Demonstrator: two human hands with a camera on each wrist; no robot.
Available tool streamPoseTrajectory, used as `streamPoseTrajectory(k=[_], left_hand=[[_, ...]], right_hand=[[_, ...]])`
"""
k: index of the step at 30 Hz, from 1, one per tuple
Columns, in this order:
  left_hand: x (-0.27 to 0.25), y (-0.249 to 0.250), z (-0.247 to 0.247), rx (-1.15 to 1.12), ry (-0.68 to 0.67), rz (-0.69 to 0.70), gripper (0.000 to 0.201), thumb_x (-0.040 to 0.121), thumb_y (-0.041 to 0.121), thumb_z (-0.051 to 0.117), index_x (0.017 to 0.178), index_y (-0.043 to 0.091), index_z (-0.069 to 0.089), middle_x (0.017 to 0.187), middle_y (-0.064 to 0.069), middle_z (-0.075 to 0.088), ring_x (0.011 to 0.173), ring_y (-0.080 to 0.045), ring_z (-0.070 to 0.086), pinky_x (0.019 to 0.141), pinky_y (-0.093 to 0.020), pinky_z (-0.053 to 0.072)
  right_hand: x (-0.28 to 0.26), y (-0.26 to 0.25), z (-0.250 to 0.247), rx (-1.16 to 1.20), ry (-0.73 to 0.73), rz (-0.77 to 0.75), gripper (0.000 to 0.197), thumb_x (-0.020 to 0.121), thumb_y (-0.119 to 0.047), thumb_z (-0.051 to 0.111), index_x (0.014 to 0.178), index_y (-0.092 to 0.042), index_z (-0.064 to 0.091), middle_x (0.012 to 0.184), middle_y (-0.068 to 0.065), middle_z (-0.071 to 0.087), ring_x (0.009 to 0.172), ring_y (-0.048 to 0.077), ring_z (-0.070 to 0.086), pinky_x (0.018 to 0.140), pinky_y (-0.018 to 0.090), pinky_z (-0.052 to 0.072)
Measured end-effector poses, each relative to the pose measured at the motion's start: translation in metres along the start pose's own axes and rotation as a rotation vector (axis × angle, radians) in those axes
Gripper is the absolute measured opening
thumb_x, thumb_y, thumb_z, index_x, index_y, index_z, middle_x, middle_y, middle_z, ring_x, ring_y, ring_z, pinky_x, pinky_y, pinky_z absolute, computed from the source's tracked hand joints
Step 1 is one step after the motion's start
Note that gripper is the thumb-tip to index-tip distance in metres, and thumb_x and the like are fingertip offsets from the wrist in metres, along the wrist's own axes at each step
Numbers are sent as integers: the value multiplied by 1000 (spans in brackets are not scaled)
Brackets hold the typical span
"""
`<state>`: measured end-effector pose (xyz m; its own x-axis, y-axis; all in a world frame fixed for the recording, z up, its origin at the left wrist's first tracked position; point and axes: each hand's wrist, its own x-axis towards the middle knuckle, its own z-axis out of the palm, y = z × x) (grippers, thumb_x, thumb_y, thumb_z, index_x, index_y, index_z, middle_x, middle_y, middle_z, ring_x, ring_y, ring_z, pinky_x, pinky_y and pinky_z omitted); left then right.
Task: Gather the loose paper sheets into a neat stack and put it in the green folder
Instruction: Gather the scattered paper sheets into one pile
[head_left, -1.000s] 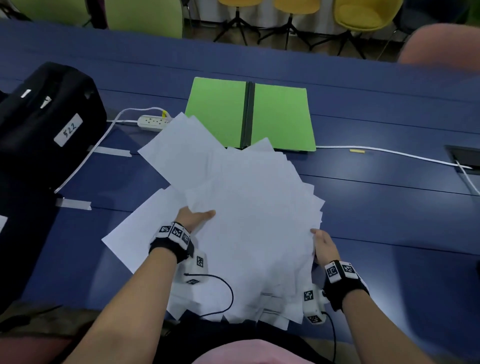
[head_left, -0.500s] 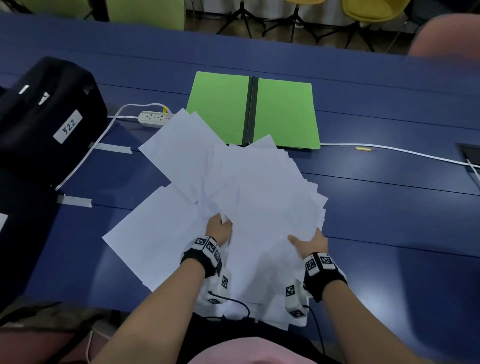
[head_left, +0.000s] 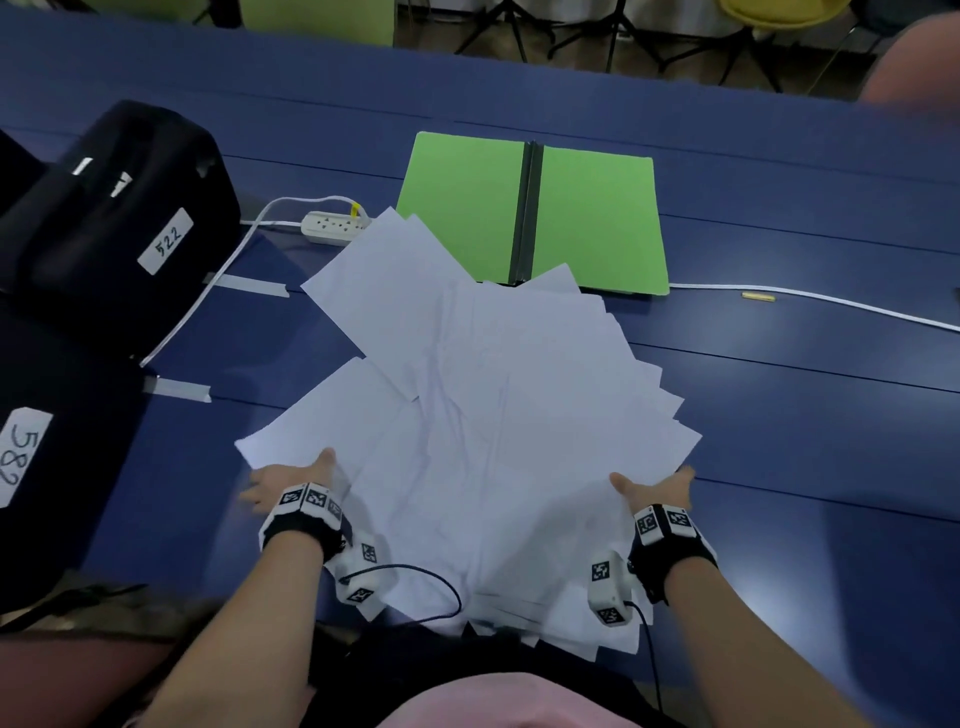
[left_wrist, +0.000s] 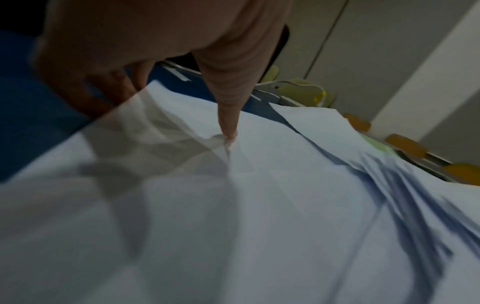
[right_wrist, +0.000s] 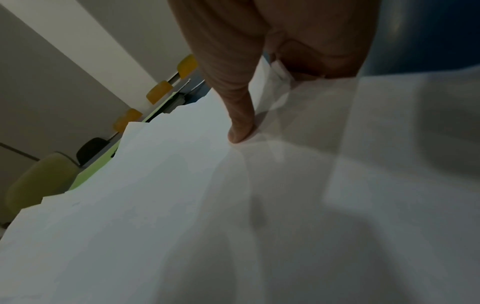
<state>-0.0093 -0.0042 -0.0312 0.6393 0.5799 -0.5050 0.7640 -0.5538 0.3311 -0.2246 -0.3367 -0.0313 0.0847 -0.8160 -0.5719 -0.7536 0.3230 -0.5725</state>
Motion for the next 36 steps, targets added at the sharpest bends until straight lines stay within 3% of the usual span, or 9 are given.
streamPoseTrajectory(k=[4, 9, 14, 19, 24, 27, 30, 33, 36], left_hand=[[-13, 13, 16, -275, -155, 121, 55, 74, 1, 67, 123, -3, 41, 115, -17, 60, 98, -30, 62, 78, -34, 49], [-28, 26, 23, -330, -410, 262, 42, 75, 11, 77, 112, -2, 63, 111, -17, 66, 95, -28, 62, 81, -31, 46], [-28, 42, 16, -355, -329, 331, 24, 73, 14, 73, 96, 8, 67, 101, -10, 71, 94, -28, 67, 82, -32, 52], [-55, 66, -33, -381, -102, 703, 11, 76, 18, 72, 79, 11, 64, 76, -4, 65, 77, -26, 65, 78, -44, 57], [-127, 107, -97, -648, -225, 980, 20, 73, 18, 80, 86, 9, 69, 81, 2, 70, 76, -16, 67, 67, -29, 56], [-158, 127, -118, -820, -318, 1085, 24, 72, 14, 81, 92, 10, 69, 91, -2, 72, 86, -18, 71, 73, -27, 57], [-160, 143, -100, -827, -372, 1081, 33, 69, 14, 83, 98, 13, 68, 97, -1, 72, 89, -16, 71, 77, -27, 58], [-148, 140, -46, -679, -386, 943, 43, 67, 11, 82, 106, 3, 66, 102, -3, 70, 83, -10, 66, 72, -17, 56], [-131, 111, 21, -447, -404, 790, 51, 66, 24, 81, 112, 13, 63, 110, -1, 69, 97, -18, 66, 87, -31, 56]], right_hand=[[5, 0, 1, -134, -43, 0, 70, 69, -19, 82, 126, 4, 47, 128, 22, 57, 117, 39, 54, 94, 48, 48], [6, 0, 1, -223, -67, 4, 78, 72, -27, 80, 132, 7, 45, 135, 23, 51, 121, 40, 51, 94, 47, 48], [5, -1, 1, -234, -49, -35, 55, 73, -21, 79, 116, 6, 57, 120, 23, 62, 109, 39, 59, 88, 44, 51], [1, -2, 0, -230, -62, -60, 46, 75, -17, 76, 113, 4, 60, 117, 22, 64, 108, 38, 61, 87, 42, 51], [-5, -5, -2, -237, -53, -52, 51, 76, -18, 76, 116, 5, 57, 120, 24, 61, 111, 40, 58, 89, 44, 50], [-7, -6, -4, -245, -64, -53, 52, 76, -19, 76, 118, 6, 56, 122, 24, 60, 112, 41, 58, 89, 44, 49], [-8, -6, -7, -223, -75, -43, 54, 77, -17, 75, 121, 6, 54, 125, 24, 59, 114, 40, 56, 90, 43, 47], [-9, -9, -7, -197, -102, -8, 59, 77, -17, 75, 126, 6, 51, 130, 24, 56, 118, 39, 54, 95, 44, 47], [-10, -13, -5, -131, -93, 56, 63, 83, -20, 68, 134, 7, 42, 139, 22, 47, 125, 38, 48, 99, 43, 42]])
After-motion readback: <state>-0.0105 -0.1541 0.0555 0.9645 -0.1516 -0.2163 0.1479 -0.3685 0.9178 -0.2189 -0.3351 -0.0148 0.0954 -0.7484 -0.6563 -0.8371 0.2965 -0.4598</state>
